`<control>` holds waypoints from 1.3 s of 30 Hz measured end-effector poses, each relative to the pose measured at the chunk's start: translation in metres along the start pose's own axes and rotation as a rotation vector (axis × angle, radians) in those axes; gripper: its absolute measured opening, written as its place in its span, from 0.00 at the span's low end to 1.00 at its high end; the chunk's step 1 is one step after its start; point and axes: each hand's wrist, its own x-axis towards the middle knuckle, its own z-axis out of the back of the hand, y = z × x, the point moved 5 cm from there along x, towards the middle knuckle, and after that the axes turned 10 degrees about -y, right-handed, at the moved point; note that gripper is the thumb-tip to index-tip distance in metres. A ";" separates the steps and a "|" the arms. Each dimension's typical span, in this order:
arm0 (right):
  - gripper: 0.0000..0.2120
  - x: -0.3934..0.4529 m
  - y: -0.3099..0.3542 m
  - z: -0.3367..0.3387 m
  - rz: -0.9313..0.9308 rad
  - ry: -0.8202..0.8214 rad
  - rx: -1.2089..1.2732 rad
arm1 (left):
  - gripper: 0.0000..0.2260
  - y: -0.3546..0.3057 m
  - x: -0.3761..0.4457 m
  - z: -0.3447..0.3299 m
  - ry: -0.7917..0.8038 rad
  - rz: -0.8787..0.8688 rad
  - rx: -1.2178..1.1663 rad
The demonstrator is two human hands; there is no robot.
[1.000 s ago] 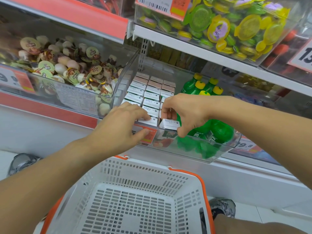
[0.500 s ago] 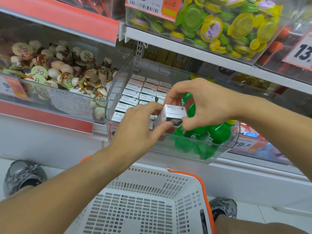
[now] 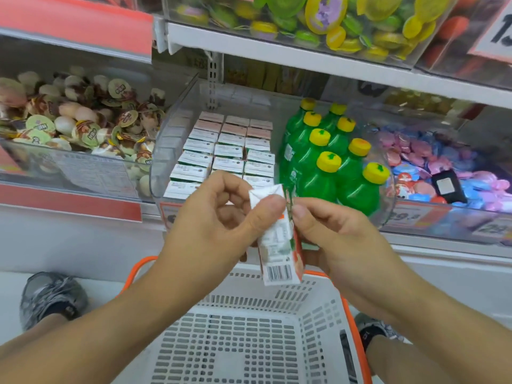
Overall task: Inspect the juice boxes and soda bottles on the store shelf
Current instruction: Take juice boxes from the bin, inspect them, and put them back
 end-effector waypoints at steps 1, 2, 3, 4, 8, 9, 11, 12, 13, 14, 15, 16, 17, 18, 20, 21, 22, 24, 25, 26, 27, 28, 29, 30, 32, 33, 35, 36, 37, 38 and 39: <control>0.18 -0.001 -0.002 -0.001 -0.036 0.032 -0.002 | 0.20 0.001 0.001 -0.001 0.025 0.014 0.021; 0.19 -0.002 -0.004 -0.002 -0.068 0.048 0.004 | 0.20 0.001 0.000 -0.002 0.059 0.013 0.053; 0.20 -0.002 -0.006 -0.004 -0.104 0.052 0.025 | 0.18 -0.001 -0.001 -0.004 0.096 0.000 0.087; 0.21 -0.004 -0.006 -0.006 -0.130 0.058 0.054 | 0.16 -0.003 -0.002 -0.006 0.125 -0.015 0.112; 0.25 -0.013 -0.015 -0.013 -0.144 0.076 0.037 | 0.14 -0.002 -0.004 -0.008 0.178 -0.034 0.174; 0.28 -0.014 -0.019 -0.012 -0.154 0.063 0.012 | 0.15 0.001 -0.004 -0.008 0.206 -0.030 0.212; 0.34 -0.014 -0.027 -0.010 -0.179 0.055 -0.014 | 0.15 0.008 -0.003 -0.008 0.252 -0.013 0.289; 0.34 -0.014 -0.029 -0.010 -0.186 0.070 -0.017 | 0.15 0.009 -0.003 -0.009 0.261 -0.004 0.300; 0.34 -0.014 -0.030 -0.010 -0.182 0.094 -0.029 | 0.16 0.009 -0.003 -0.009 0.260 0.011 0.293; 0.34 -0.013 -0.030 -0.009 -0.168 0.118 -0.056 | 0.16 0.010 -0.003 -0.009 0.250 0.030 0.280; 0.35 -0.013 -0.029 -0.008 -0.145 0.146 -0.087 | 0.17 0.009 -0.003 -0.009 0.235 0.045 0.263; 0.37 -0.013 -0.027 -0.008 -0.122 0.178 -0.106 | 0.16 0.009 -0.003 -0.009 0.214 0.058 0.245; 0.39 -0.013 -0.025 -0.008 -0.107 0.213 -0.116 | 0.16 0.007 -0.003 -0.008 0.195 0.073 0.226; 0.42 -0.014 -0.023 -0.008 -0.101 0.247 -0.125 | 0.15 0.006 -0.003 -0.009 0.186 0.089 0.211; 0.46 -0.014 -0.018 -0.007 -0.095 0.310 -0.145 | 0.14 0.006 -0.003 -0.009 0.187 0.113 0.200; 0.47 -0.013 -0.017 -0.007 -0.091 0.330 -0.161 | 0.14 0.007 -0.003 -0.009 0.182 0.119 0.197; 0.48 -0.013 -0.016 -0.006 -0.089 0.337 -0.173 | 0.14 0.008 -0.003 -0.008 0.176 0.120 0.193; 0.48 -0.013 -0.016 -0.004 -0.096 0.331 -0.188 | 0.14 0.010 -0.003 -0.009 0.171 0.120 0.200; 0.49 -0.013 -0.017 -0.003 -0.103 0.326 -0.196 | 0.14 0.011 -0.003 -0.010 0.173 0.121 0.203; 0.49 -0.013 -0.019 -0.003 -0.109 0.320 -0.210 | 0.15 0.012 -0.004 -0.010 0.176 0.123 0.204; 0.49 -0.013 -0.020 -0.002 -0.120 0.316 -0.224 | 0.15 0.013 -0.004 -0.011 0.173 0.130 0.200; 0.48 -0.014 -0.022 -0.002 -0.135 0.314 -0.233 | 0.15 0.014 -0.004 -0.010 0.163 0.136 0.192; 0.47 -0.014 -0.024 -0.001 -0.153 0.313 -0.234 | 0.15 0.013 -0.003 -0.010 0.148 0.136 0.172; 0.46 -0.014 -0.024 -0.001 -0.177 0.308 -0.227 | 0.14 0.011 -0.002 -0.009 0.131 0.129 0.147; 0.41 -0.014 -0.024 0.001 -0.247 0.275 -0.198 | 0.15 0.006 0.000 -0.007 0.104 0.111 0.101; 0.36 -0.014 -0.022 0.001 -0.270 0.258 -0.187 | 0.16 0.005 0.000 -0.006 0.100 0.108 0.082; 0.23 -0.014 -0.016 0.001 -0.260 0.255 -0.177 | 0.18 0.004 -0.002 -0.006 0.110 0.113 0.049; 0.20 -0.014 -0.014 0.001 -0.248 0.256 -0.170 | 0.19 0.004 -0.004 -0.007 0.114 0.125 0.032; 0.20 -0.014 -0.013 0.002 -0.236 0.245 -0.161 | 0.21 0.005 -0.005 -0.008 0.109 0.140 0.020; 0.20 -0.013 -0.013 0.003 -0.223 0.226 -0.157 | 0.22 0.006 -0.006 -0.008 0.096 0.153 0.019; 0.20 -0.012 -0.012 0.004 -0.208 0.203 -0.159 | 0.23 0.007 -0.006 -0.008 0.081 0.165 0.033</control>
